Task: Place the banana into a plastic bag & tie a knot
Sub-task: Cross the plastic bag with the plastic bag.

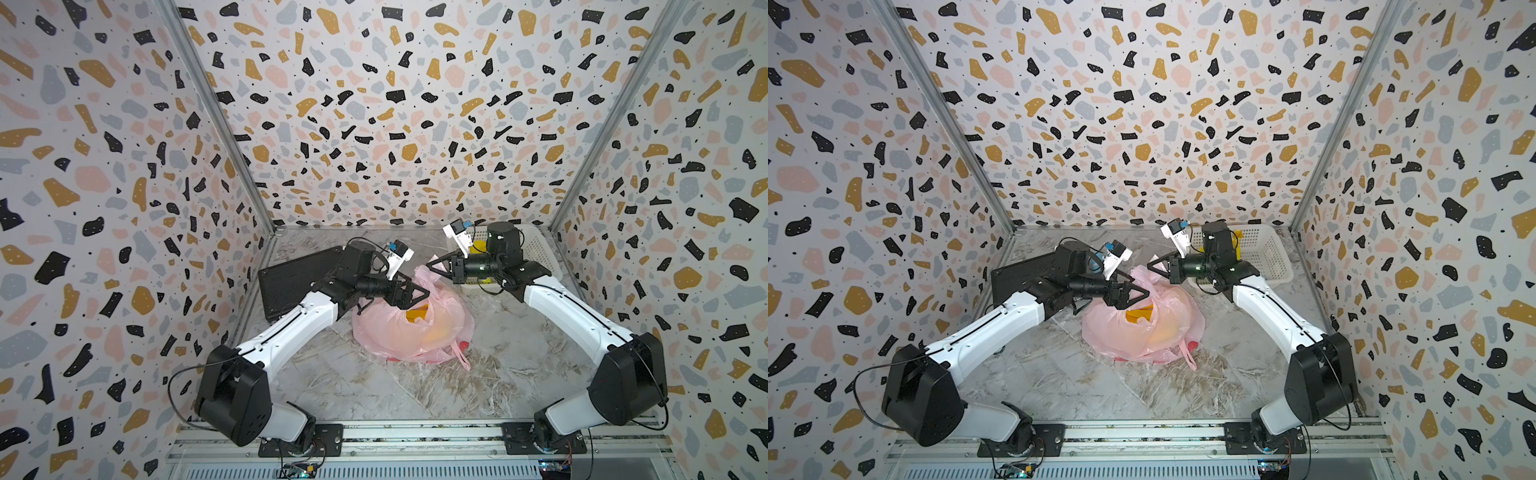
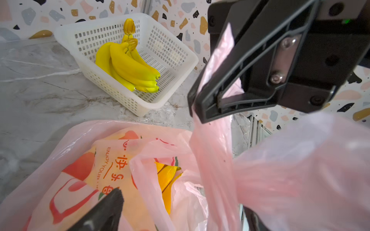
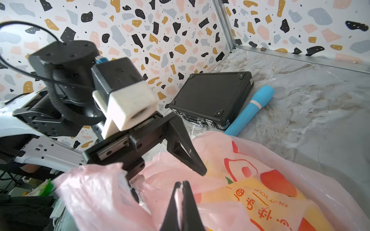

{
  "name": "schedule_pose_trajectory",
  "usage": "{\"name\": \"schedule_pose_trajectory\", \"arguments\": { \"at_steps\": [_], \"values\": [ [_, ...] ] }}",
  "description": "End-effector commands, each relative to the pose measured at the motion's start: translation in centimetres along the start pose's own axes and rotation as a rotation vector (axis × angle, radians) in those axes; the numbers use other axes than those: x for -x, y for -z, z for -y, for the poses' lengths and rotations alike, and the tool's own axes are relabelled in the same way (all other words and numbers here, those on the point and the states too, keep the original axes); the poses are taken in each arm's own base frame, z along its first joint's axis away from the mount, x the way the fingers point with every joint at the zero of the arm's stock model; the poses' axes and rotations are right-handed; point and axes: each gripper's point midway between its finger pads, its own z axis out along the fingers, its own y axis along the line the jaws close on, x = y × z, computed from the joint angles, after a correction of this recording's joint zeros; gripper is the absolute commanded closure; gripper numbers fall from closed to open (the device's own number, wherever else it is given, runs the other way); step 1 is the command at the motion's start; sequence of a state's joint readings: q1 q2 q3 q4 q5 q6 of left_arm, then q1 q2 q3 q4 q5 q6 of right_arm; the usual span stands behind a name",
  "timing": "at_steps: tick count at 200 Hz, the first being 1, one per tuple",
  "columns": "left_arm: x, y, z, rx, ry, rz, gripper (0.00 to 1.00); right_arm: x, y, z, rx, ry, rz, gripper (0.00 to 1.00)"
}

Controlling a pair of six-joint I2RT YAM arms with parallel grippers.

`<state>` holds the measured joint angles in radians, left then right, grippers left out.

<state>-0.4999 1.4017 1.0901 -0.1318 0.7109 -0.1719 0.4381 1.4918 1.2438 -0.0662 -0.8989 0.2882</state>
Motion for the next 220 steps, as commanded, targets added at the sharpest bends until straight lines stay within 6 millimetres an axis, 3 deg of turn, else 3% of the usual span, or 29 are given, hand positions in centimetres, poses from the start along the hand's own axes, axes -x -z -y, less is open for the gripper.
{"name": "schedule_pose_trajectory", "arguments": {
  "at_steps": [1,95,128,168,220],
  "values": [
    [3.2,1.6,1.0,0.034,-0.017,0.132,0.01,1.1,0.8,-1.1,-0.031,0.053,0.039,1.00],
    [3.6,2.6,3.3,0.059,0.016,0.121,0.01,-0.2,-0.3,-0.8,-0.088,0.067,0.000,1.00],
    [3.5,2.7,2.5,0.157,0.074,0.111,0.01,-0.2,-0.4,-0.5,-0.119,0.068,-0.005,1.00],
    [3.5,3.5,3.7,0.154,0.086,0.141,0.01,-0.2,-0.4,-0.2,-0.135,0.060,-0.003,1.00],
    [3.6,3.9,2.7,0.224,0.110,0.131,0.01,-0.1,-0.4,-0.7,-0.135,0.067,0.002,1.00]
  ]
}}
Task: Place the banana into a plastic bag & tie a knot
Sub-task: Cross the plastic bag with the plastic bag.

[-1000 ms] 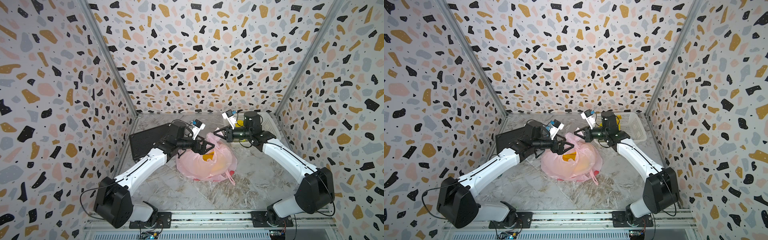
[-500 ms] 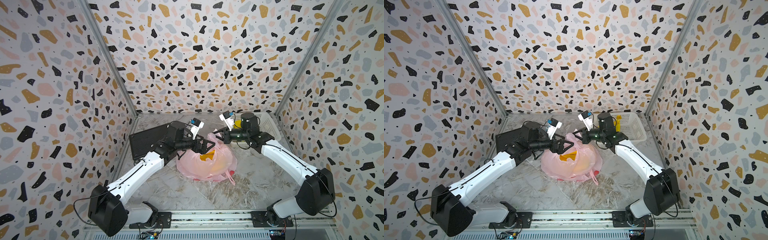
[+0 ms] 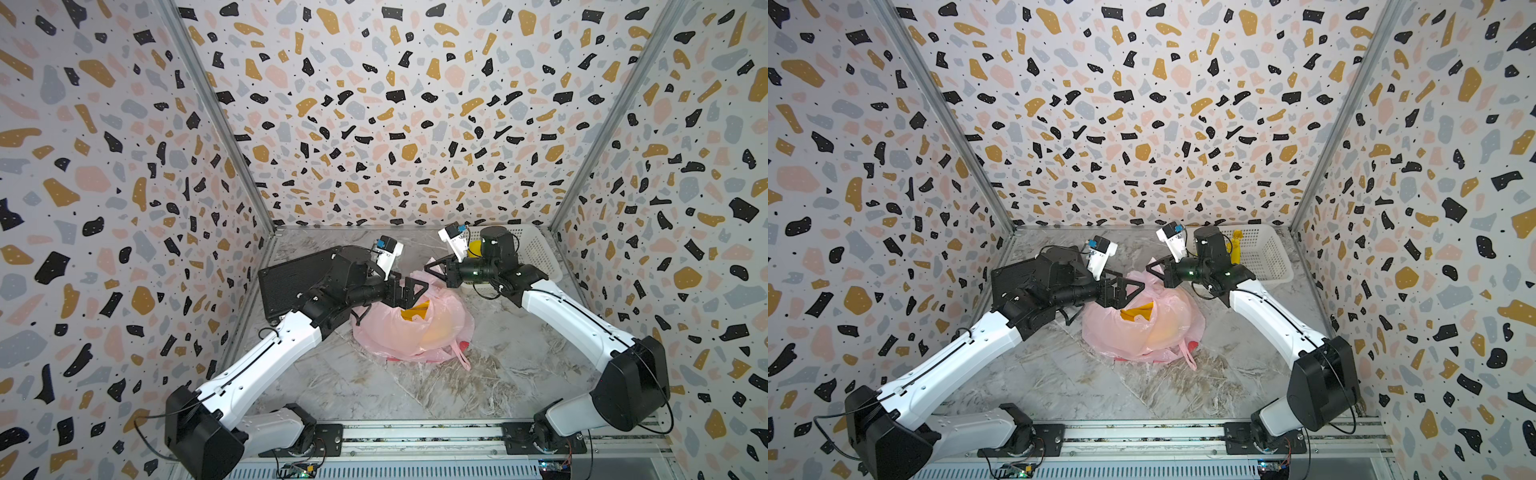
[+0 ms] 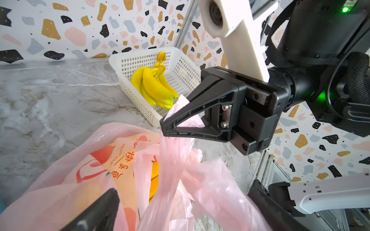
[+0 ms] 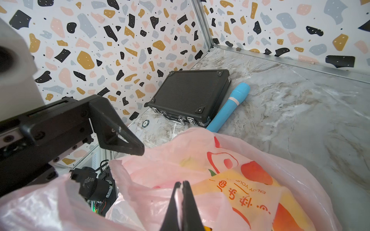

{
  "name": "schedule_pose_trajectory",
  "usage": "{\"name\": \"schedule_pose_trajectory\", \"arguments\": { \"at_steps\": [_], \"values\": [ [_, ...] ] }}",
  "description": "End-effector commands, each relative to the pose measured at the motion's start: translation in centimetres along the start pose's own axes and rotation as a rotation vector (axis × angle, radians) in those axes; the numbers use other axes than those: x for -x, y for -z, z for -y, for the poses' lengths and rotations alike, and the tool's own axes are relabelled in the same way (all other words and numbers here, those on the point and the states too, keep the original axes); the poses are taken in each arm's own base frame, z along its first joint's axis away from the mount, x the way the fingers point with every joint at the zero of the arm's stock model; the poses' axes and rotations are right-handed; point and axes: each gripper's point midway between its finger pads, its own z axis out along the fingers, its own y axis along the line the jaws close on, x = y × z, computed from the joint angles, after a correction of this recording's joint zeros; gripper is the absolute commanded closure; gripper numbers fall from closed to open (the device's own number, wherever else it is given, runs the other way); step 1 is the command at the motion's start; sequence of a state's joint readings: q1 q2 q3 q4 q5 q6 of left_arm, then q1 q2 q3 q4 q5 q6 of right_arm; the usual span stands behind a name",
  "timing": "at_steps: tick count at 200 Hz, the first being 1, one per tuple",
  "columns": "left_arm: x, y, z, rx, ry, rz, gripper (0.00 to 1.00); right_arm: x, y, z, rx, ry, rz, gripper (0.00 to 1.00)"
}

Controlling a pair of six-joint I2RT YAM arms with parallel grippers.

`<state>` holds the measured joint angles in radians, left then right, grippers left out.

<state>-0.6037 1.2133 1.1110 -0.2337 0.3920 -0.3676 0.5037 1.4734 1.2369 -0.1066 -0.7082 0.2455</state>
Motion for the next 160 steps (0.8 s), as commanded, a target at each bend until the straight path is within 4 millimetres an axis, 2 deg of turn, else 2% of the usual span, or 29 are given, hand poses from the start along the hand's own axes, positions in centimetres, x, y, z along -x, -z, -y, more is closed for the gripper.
{"name": "schedule_pose_trajectory", "arguments": {
  "at_steps": [1,40,77,116,160],
  "values": [
    [1.0,0.0,0.1,0.020,0.012,0.012,0.01,0.7,0.8,-1.2,0.001,0.025,0.017,1.00],
    [0.8,-1.0,-0.2,0.021,0.020,-0.019,0.01,0.9,1.0,-1.7,0.001,0.036,0.018,1.00],
    [-0.5,-1.2,-1.0,0.048,-0.004,-0.060,0.00,1.2,1.6,-2.2,-0.005,0.048,0.027,1.00],
    [-1.4,-1.4,-0.1,-0.024,-0.043,-0.096,0.10,1.4,2.2,-2.7,-0.006,0.061,0.032,1.00],
    [-1.7,-0.6,0.8,-0.109,-0.089,-0.093,0.22,1.3,2.4,-2.7,-0.011,0.062,0.029,1.00]
  ]
}}
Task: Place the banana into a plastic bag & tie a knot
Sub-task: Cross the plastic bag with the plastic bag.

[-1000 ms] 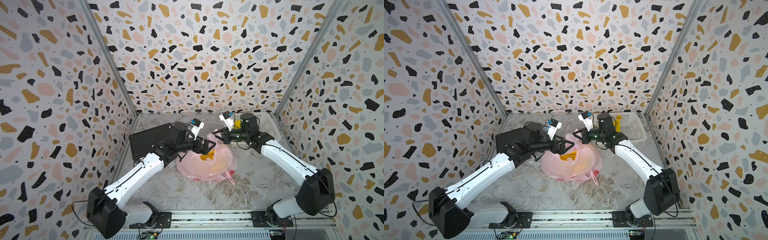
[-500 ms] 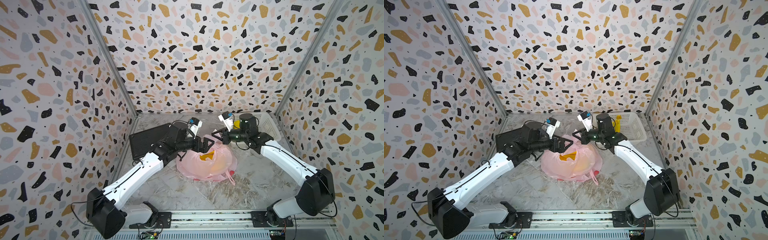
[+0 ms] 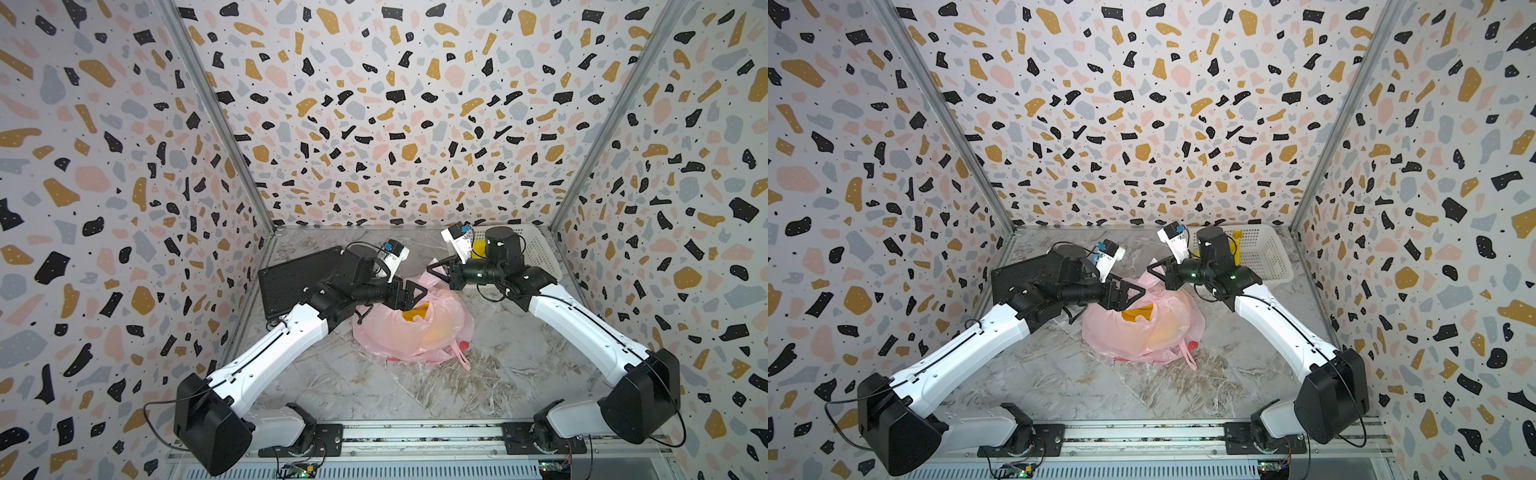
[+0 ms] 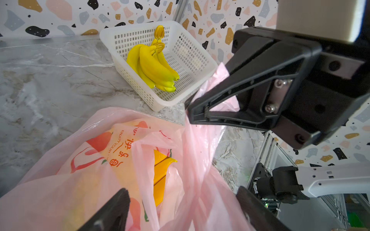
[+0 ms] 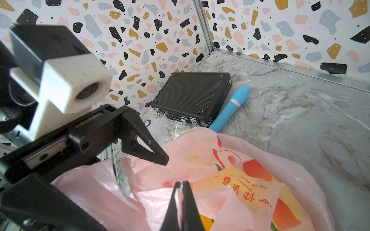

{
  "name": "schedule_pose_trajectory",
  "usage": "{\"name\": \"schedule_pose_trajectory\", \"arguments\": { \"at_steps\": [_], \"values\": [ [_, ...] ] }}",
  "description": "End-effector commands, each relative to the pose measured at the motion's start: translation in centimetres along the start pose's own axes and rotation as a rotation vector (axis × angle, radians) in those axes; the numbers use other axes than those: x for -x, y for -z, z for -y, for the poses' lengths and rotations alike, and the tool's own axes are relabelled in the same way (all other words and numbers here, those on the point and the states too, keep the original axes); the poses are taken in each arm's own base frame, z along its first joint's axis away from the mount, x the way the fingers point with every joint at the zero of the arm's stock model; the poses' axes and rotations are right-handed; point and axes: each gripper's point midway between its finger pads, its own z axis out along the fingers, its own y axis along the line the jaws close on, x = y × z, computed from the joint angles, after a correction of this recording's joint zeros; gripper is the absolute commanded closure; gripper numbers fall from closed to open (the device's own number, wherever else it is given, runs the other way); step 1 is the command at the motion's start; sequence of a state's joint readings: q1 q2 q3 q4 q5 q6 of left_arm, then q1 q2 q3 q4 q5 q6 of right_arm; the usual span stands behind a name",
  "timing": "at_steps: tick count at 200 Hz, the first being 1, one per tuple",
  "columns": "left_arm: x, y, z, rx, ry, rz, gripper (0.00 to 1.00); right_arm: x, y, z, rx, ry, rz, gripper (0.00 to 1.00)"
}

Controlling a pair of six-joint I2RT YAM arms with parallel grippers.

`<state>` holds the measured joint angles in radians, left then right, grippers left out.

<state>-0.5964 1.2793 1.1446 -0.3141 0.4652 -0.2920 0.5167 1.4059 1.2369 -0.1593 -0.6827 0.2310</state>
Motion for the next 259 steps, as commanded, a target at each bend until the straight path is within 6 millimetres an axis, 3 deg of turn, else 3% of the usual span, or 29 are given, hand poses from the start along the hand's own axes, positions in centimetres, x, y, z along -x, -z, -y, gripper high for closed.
{"name": "schedule_pose_trajectory", "arguments": {
  "at_steps": [1,52,138,145,157,179,218,242,259],
  "values": [
    [0.3,0.7,1.2,-0.071,-0.069,0.023,0.22,0.8,0.9,-1.0,0.002,0.034,0.018,1.00],
    [-0.3,1.0,0.5,-0.104,-0.069,0.004,0.35,0.8,1.0,-1.1,0.000,0.033,0.018,1.00],
    [-0.4,1.0,-0.1,-0.156,-0.040,-0.006,0.75,0.8,0.8,-1.0,0.003,0.029,0.021,1.00],
    [-0.4,0.9,-0.2,-0.157,-0.036,-0.009,0.74,0.8,0.8,-1.0,0.006,0.028,0.022,1.00],
    [-0.5,0.8,0.0,-0.171,-0.037,-0.012,0.62,0.7,0.7,-0.9,0.004,0.026,0.020,1.00],
    [-0.7,0.7,0.0,-0.180,-0.041,-0.019,0.54,0.7,0.6,-0.8,0.004,0.023,0.018,1.00],
    [-1.4,0.6,-0.2,-0.176,-0.050,-0.035,0.50,0.6,0.6,-0.8,0.006,0.022,0.016,1.00],
    [-1.6,0.7,-0.1,-0.179,-0.061,-0.044,0.41,0.6,0.6,-0.8,0.006,0.022,0.016,1.00],
    [-1.7,0.7,-0.1,-0.179,-0.068,-0.048,0.42,0.5,0.6,-0.8,0.003,0.022,0.013,1.00]
  ]
}}
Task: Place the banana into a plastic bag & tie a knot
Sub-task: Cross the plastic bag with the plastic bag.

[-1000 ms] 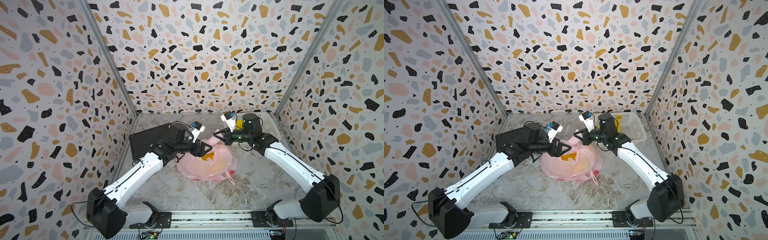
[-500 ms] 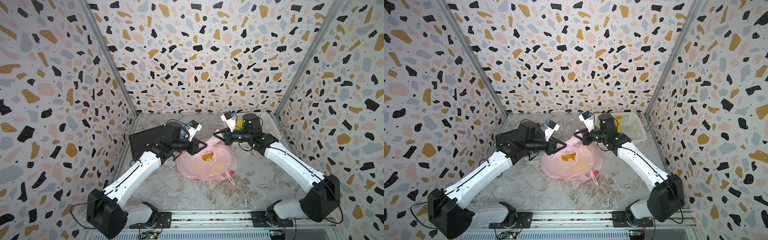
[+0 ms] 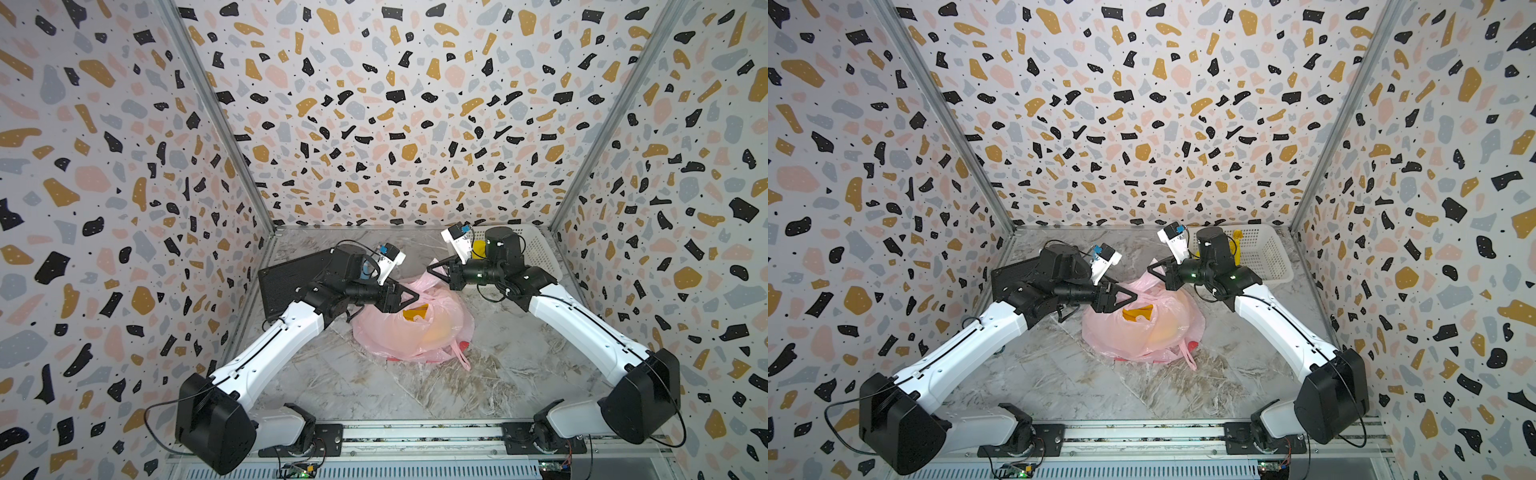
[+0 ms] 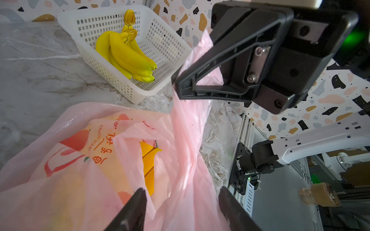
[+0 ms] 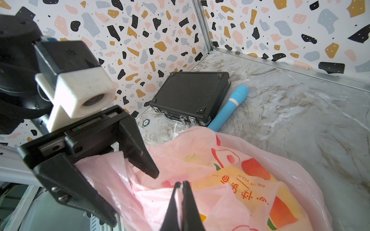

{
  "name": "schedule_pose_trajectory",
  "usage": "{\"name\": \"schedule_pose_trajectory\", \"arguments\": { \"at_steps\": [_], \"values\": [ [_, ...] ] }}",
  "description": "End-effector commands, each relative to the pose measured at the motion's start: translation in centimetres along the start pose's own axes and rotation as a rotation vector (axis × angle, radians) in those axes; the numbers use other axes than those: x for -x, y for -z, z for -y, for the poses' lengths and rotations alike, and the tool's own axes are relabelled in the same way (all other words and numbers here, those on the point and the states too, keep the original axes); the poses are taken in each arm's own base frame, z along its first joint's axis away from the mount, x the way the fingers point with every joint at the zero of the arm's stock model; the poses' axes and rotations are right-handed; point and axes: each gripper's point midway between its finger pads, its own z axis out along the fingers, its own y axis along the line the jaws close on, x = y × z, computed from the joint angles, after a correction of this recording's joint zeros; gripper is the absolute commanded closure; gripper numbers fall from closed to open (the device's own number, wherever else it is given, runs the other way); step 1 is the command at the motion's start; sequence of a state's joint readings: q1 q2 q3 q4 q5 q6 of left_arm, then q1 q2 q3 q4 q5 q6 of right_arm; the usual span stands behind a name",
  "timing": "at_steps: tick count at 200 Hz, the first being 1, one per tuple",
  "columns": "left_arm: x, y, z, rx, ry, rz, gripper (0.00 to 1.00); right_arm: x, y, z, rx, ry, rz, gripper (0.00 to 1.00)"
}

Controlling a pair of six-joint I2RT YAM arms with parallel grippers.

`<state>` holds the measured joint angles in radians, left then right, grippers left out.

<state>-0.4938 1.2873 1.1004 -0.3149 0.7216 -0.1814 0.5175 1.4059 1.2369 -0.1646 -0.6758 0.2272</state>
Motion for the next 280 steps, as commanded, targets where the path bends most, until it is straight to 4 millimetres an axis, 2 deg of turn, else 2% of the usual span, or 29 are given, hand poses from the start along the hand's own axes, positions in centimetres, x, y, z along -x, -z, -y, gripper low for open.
{"name": "schedule_pose_trajectory", "arguments": {
  "at_steps": [1,27,47,64,89,122,148,174,190,219,248,255,261,280],
  "values": [
    [-0.2,-0.1,0.1,-0.015,-0.033,-0.004,0.42,0.6,0.6,-0.9,0.010,0.022,0.017,1.00],
    [-0.4,-0.2,0.0,-0.018,-0.036,-0.012,0.61,0.7,0.7,-0.9,0.008,0.025,0.018,1.00],
    [-0.5,-0.2,0.0,-0.023,-0.038,-0.017,0.80,0.6,0.7,-0.8,0.001,0.025,0.014,1.00],
    [-0.5,-0.3,0.0,-0.020,-0.042,-0.017,1.00,0.6,0.8,-0.9,0.000,0.024,0.014,1.00],
    [-0.2,-0.3,-0.4,0.001,-0.060,-0.004,1.00,0.7,1.1,-1.4,0.015,0.027,0.018,1.00],
    [0.6,-0.7,-2.0,0.074,-0.130,0.038,1.00,0.2,1.9,-3.5,0.101,0.025,0.028,1.00],
    [0.8,-1.1,-2.9,0.104,-0.210,0.049,1.00,-2.1,2.0,-5.6,0.161,0.029,-0.020,1.00],
    [1.1,-1.1,-1.7,0.038,-0.311,0.081,1.00,-3.7,2.3,-6.7,0.176,0.023,-0.052,1.00],
    [0.8,-0.9,-0.8,0.000,-0.354,0.093,1.00,-3.5,2.8,-6.7,0.153,0.014,-0.044,0.89],
    [0.3,-0.3,-0.4,0.005,-0.409,0.100,1.00,-1.5,4.8,-7.2,0.073,0.032,-0.014,0.67],
    [0.6,-0.1,0.3,-0.025,-0.441,0.126,1.00,0.5,7.1,-7.1,-0.022,0.050,0.049,0.23],
    [0.7,-0.2,0.4,-0.031,-0.446,0.132,1.00,0.9,7.7,-6.8,-0.054,0.047,0.065,0.15],
    [0.8,-0.2,0.4,-0.035,-0.448,0.138,1.00,1.3,8.2,-6.6,-0.072,0.047,0.080,0.02],
    [1.0,-0.3,0.4,-0.044,-0.454,0.148,1.00,2.4,9.8,-4.6,-0.187,-0.003,0.133,0.00]
  ]
}}
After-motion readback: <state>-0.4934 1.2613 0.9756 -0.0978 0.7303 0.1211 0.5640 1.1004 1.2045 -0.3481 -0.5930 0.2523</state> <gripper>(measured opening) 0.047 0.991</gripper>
